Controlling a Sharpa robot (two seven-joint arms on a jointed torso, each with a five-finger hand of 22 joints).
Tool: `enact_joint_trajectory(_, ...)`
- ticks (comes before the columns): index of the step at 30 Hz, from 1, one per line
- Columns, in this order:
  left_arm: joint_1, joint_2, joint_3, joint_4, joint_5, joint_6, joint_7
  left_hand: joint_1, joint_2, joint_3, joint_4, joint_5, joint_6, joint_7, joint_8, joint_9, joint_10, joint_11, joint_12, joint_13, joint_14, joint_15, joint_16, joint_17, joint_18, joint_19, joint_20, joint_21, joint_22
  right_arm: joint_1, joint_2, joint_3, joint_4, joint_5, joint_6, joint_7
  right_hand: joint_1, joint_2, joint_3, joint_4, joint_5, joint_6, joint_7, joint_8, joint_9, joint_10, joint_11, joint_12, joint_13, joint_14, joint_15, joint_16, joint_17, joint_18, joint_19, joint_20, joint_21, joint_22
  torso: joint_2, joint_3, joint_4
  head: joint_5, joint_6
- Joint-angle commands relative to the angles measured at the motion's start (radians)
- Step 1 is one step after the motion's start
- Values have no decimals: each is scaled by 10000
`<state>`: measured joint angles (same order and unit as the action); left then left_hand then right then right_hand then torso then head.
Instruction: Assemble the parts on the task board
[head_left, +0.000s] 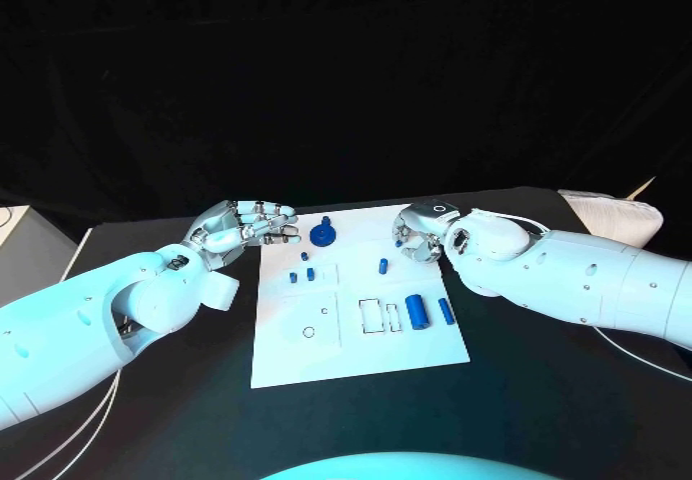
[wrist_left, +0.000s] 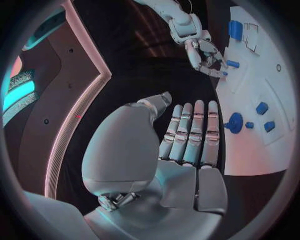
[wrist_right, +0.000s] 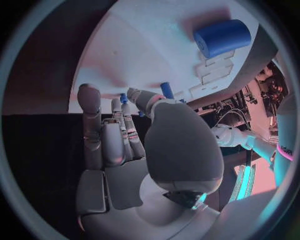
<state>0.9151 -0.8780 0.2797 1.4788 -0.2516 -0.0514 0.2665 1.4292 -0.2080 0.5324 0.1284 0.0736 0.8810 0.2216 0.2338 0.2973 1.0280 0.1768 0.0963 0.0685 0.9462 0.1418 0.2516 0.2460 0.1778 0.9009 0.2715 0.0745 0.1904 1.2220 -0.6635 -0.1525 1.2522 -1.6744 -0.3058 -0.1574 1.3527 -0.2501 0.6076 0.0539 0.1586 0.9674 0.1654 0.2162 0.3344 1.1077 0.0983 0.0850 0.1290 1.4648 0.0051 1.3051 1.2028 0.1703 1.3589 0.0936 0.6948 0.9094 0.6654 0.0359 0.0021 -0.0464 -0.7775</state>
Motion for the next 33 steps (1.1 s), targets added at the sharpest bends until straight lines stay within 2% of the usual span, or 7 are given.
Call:
enact_joint_trajectory(1, -8, -9, 10, 32, 109, -50, 134, 82, 37, -65, 15, -14, 64, -11, 21, 6, 40, -18, 45, 10, 67, -6, 39, 18, 70, 92, -14, -20, -13, -15, -29, -8, 9, -381, -300, -416, -62, 27, 58, 16, -60, 33, -40, -56, 15, 102, -3, 41, 7, 313, 9, 45, 14, -193, 32, 33, 76, 21, -1, 2, -6, 30, -18)
enact_joint_trajectory(7, -8, -23, 10, 19, 110, -13, 102, 91, 49, -60, 18, -16, 81, -20, 30, 7, 54, -25, 69, 11, 97, -16, 61, 35, 70, 126, -24, -19, -27, -15, -25, -6, 23, -289, -523, -407, -160, -62, 29, 36, -108, 34, -98, -91, 8, 49, -18, -33, -33, 303, -2, 40, 0, -179, 14, 32, 20, -3, -3, 8, -3, 45, -22)
enact_joint_trajectory(20, -8, -30, 10, 40, 110, 23, 30, 91, 48, -62, 19, -18, 84, -22, 32, 6, 55, -27, 75, 11, 103, -19, 67, 40, 70, 136, -26, -19, -32, -18, 242, -7, -287, 108, -159, -212, -116, 12, 106, 5, -152, 110, -108, -88, 19, 185, -46, -5, -32, 314, -16, 86, 50, -182, 23, 17, 76, 62, -1, 0, -14, 77, -92)
enact_joint_trajectory(23, -7, -29, 10, 49, 110, 26, 25, 91, 48, -62, 19, -18, 84, -22, 32, 6, 55, -27, 75, 11, 103, -19, 67, 40, 70, 136, -26, -19, -32, -33, 326, -7, -382, 145, -109, -167, -101, 26, 129, -12, -151, 159, -121, -73, 29, 242, -57, 10, -30, 315, -17, 90, 51, -179, 20, 6, 79, 72, -3, 7, -5, 79, -102)
enact_joint_trajectory(29, -7, -33, 10, 69, 110, 29, 15, 91, 48, -62, 19, -18, 84, -22, 32, 6, 55, -27, 75, 11, 103, -19, 67, 40, 70, 136, -26, -19, -32, -71, 432, -9, -517, 189, 0, -111, -96, 45, 159, -30, -146, 258, -142, -38, 50, 342, -79, 34, -25, 318, -30, 102, 61, -180, 16, -9, 85, 90, -4, -2, 10, 82, -132)
enact_joint_trajectory(33, -7, -43, 10, 83, 110, 19, 11, 91, 48, -62, 19, -18, 84, -22, 32, 6, 55, -27, 75, 11, 103, -19, 67, 40, 70, 136, -26, -19, -32, -111, 507, -14, -610, 221, 41, -71, -89, 95, 207, -52, -120, 377, -172, 4, 77, 463, -112, 59, -22, 319, -56, 113, 70, -182, 14, -27, 97, 117, 3, 5, -5, 107, -147)
